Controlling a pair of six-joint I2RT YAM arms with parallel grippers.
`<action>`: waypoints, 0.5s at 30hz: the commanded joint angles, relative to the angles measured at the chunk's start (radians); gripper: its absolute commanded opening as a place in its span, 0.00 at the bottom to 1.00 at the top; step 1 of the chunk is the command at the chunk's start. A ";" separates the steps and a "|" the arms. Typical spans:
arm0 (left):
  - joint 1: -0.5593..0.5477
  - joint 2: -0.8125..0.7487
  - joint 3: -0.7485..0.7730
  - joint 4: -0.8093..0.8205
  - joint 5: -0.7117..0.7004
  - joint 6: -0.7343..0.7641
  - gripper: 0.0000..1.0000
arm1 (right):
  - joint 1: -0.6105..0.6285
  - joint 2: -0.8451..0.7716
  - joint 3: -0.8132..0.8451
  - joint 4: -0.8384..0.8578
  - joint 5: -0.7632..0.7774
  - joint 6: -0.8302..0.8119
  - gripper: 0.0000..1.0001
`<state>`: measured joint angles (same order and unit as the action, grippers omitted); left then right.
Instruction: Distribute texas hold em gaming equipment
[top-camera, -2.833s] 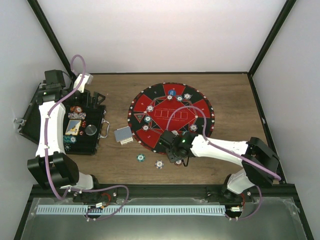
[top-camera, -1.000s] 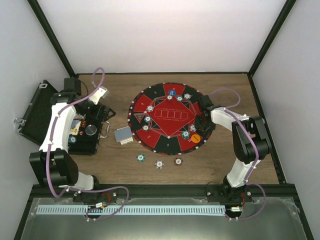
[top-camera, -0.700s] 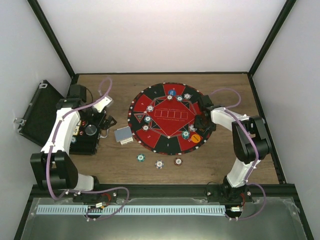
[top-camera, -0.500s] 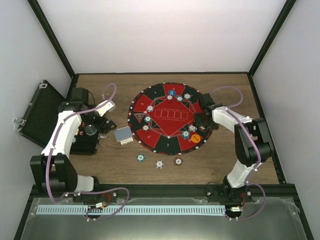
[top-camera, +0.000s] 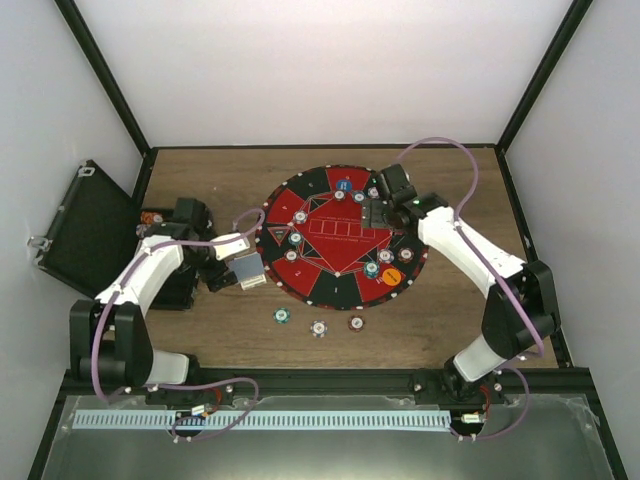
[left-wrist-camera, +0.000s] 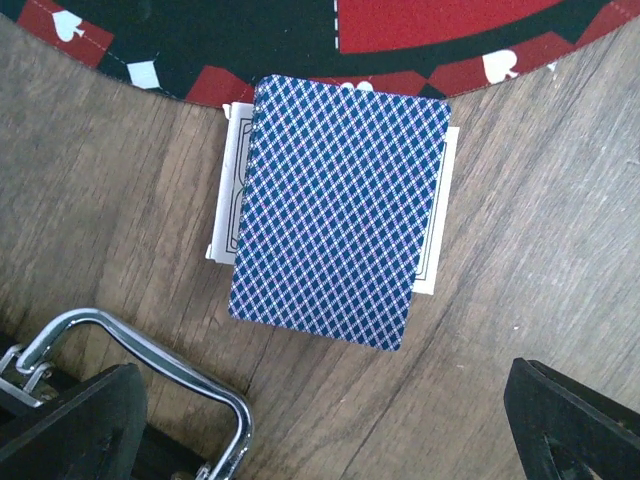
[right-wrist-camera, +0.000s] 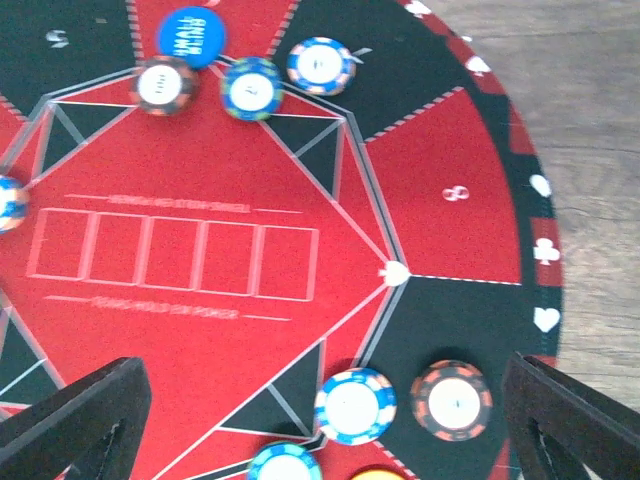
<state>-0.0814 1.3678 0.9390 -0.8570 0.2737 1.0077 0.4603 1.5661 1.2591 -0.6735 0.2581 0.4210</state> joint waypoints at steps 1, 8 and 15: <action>-0.021 0.017 -0.023 0.061 -0.037 0.071 1.00 | 0.068 -0.021 0.052 -0.020 0.013 0.018 0.98; -0.033 0.057 -0.064 0.108 -0.063 0.106 1.00 | 0.124 -0.031 0.011 0.021 -0.035 0.047 0.99; -0.048 0.075 -0.114 0.196 -0.097 0.100 1.00 | 0.129 -0.048 -0.034 0.043 -0.063 0.058 0.99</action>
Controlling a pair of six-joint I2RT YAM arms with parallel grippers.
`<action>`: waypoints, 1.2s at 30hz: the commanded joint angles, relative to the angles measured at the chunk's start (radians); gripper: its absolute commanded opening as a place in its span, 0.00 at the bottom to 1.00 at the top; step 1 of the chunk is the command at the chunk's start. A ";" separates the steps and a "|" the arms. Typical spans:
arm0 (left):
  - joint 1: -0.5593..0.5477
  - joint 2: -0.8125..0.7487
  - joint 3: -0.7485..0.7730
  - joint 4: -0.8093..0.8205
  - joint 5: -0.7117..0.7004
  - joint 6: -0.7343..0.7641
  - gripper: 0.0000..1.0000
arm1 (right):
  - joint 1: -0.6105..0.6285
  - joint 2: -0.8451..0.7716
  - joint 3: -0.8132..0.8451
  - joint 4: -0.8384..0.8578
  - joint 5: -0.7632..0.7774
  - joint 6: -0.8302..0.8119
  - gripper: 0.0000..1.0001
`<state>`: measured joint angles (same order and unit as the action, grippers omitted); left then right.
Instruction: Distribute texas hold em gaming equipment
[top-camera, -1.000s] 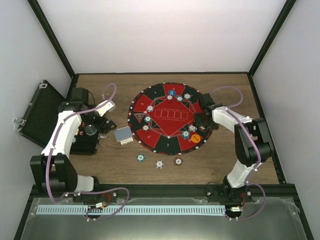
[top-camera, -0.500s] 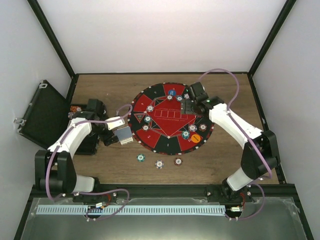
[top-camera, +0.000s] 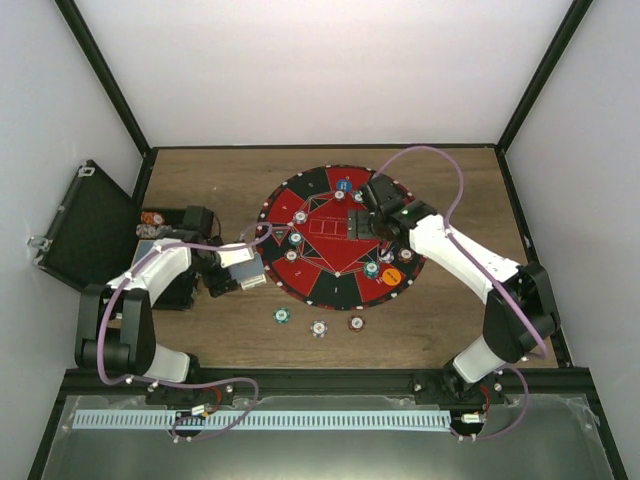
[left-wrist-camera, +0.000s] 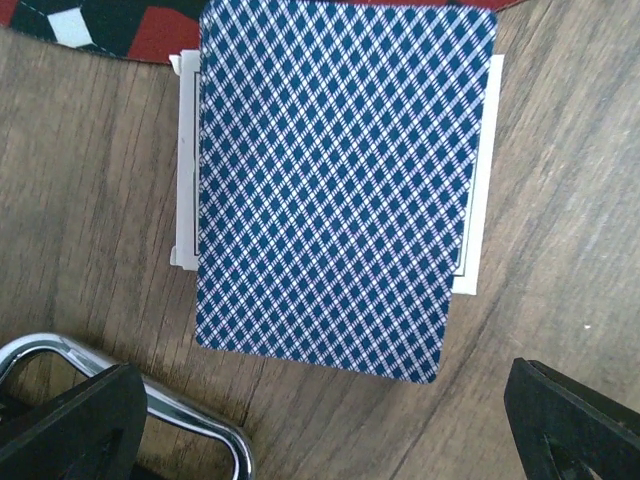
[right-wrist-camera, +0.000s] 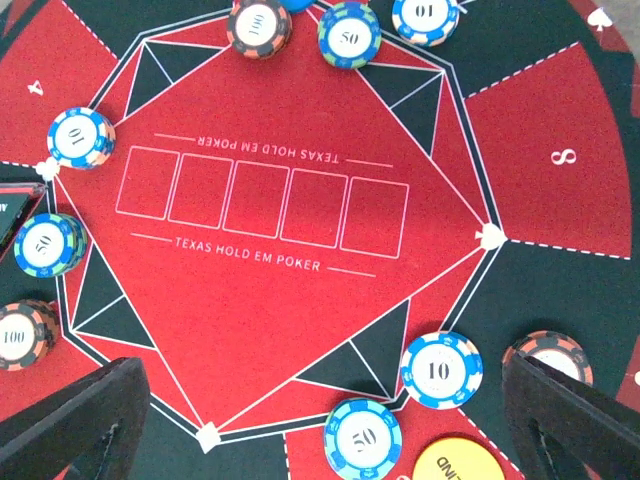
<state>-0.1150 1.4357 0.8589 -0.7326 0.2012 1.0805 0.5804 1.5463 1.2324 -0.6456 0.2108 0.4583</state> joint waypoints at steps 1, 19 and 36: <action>-0.018 0.006 -0.044 0.084 -0.033 0.030 1.00 | 0.011 -0.031 -0.011 0.019 -0.024 0.021 0.99; -0.024 0.087 -0.018 0.103 -0.055 0.070 1.00 | 0.021 -0.076 -0.032 0.028 -0.088 0.012 0.98; -0.026 0.135 0.009 0.088 -0.025 0.092 1.00 | 0.021 -0.074 -0.023 0.023 -0.103 -0.003 0.96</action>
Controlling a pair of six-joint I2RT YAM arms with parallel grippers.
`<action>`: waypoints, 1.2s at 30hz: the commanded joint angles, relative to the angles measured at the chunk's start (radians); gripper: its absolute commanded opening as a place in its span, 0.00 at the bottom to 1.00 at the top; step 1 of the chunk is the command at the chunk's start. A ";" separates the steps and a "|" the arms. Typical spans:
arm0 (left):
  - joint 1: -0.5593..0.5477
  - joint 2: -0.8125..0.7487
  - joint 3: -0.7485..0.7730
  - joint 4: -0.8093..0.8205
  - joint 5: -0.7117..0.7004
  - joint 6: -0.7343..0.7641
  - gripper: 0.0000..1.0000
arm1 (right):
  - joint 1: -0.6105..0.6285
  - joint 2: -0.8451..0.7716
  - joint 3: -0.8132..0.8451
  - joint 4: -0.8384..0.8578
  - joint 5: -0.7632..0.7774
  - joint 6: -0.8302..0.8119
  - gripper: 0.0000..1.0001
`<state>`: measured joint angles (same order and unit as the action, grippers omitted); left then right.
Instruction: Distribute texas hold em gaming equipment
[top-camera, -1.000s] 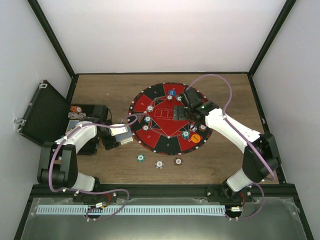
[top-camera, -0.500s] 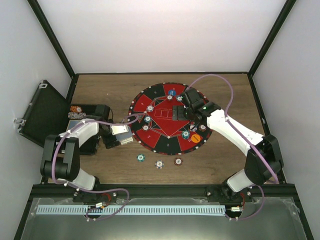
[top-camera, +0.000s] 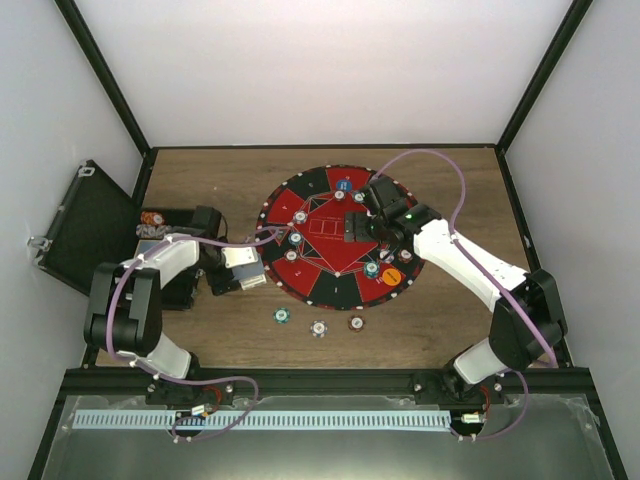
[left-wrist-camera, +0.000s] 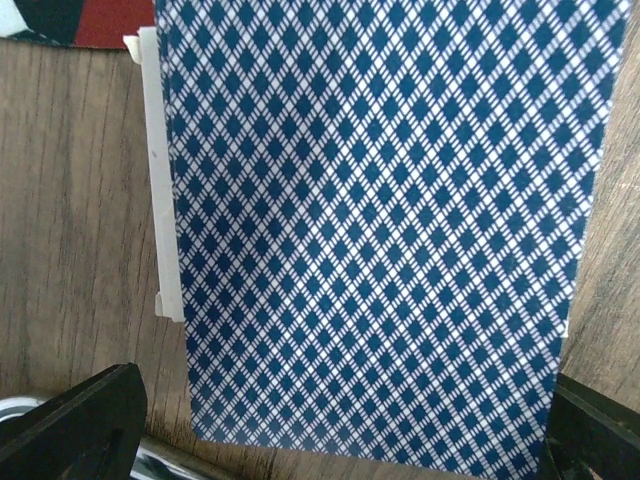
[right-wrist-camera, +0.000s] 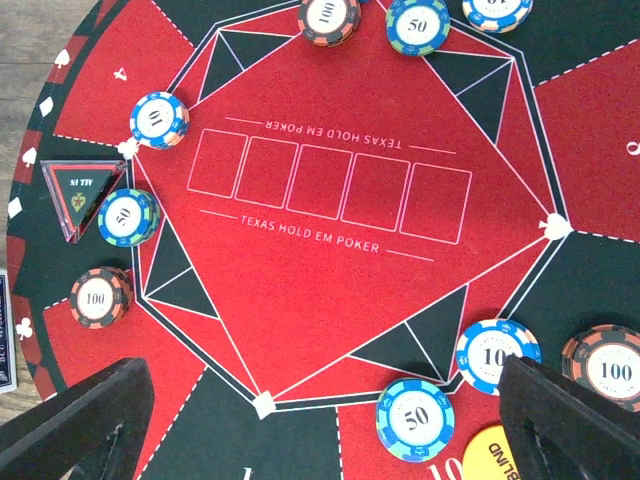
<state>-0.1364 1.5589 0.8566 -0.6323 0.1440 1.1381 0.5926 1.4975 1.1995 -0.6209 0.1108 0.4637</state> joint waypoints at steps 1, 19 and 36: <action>-0.005 0.014 0.009 -0.011 0.032 0.037 1.00 | 0.009 -0.024 0.011 -0.002 -0.004 -0.008 0.96; -0.005 0.100 0.041 -0.001 0.022 0.046 0.96 | 0.010 -0.029 0.007 -0.002 -0.020 -0.009 0.94; -0.005 0.125 0.039 -0.003 0.014 0.080 0.79 | 0.015 -0.026 0.008 0.001 -0.043 -0.007 0.92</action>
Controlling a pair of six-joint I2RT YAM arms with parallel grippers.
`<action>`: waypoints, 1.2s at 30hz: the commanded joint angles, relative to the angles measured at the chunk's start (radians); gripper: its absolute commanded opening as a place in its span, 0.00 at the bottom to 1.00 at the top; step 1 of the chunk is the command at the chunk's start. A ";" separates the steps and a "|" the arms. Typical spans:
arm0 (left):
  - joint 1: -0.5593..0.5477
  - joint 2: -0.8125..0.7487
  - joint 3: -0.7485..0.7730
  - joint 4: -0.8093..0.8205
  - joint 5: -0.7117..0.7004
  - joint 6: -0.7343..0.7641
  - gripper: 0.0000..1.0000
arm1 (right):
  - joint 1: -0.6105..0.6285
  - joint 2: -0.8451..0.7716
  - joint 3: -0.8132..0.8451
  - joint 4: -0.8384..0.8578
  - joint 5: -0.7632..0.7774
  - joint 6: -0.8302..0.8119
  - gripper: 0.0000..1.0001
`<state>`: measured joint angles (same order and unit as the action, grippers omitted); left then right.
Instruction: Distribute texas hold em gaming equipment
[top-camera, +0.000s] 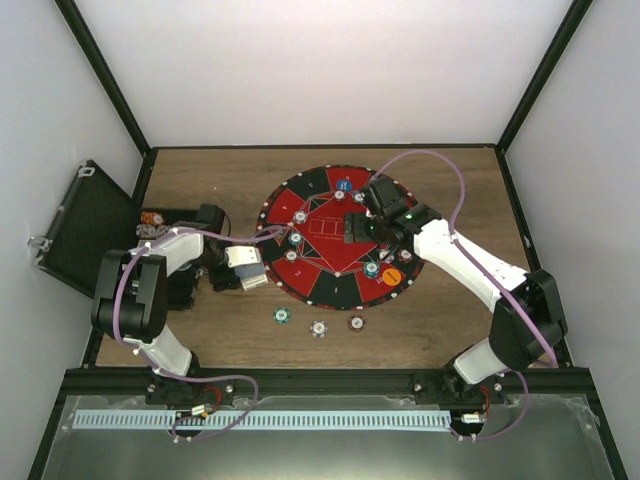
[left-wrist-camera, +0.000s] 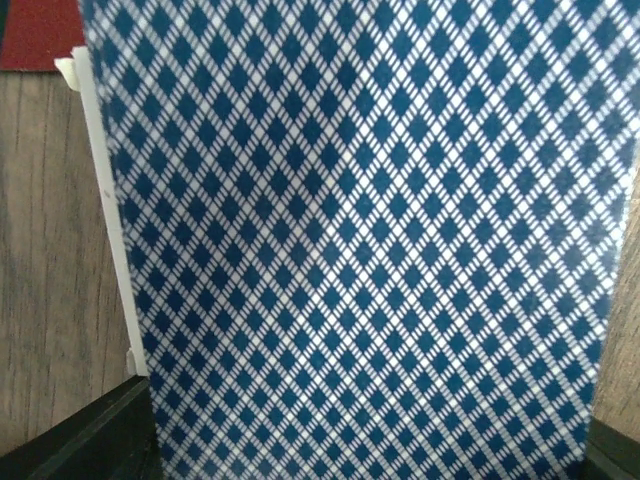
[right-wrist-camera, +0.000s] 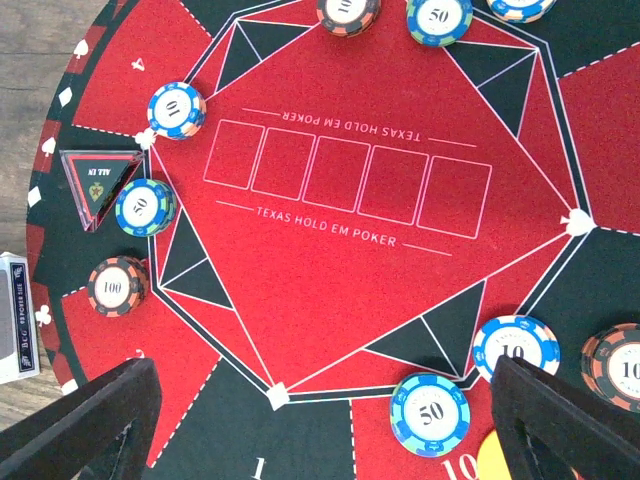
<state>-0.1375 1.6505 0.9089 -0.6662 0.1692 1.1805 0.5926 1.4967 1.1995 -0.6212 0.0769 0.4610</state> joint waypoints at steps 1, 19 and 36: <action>-0.005 0.033 -0.014 0.031 -0.011 0.039 0.79 | 0.016 -0.024 0.007 0.002 -0.011 -0.004 0.92; -0.006 0.036 -0.048 0.086 -0.027 0.032 0.92 | 0.025 -0.004 0.014 0.015 -0.073 0.002 0.92; -0.035 0.068 -0.053 0.095 -0.056 0.021 0.83 | 0.032 -0.011 -0.013 0.036 -0.085 0.007 0.90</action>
<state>-0.1520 1.6497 0.9031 -0.6220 0.1589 1.1843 0.6125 1.4967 1.1934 -0.6056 0.0002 0.4648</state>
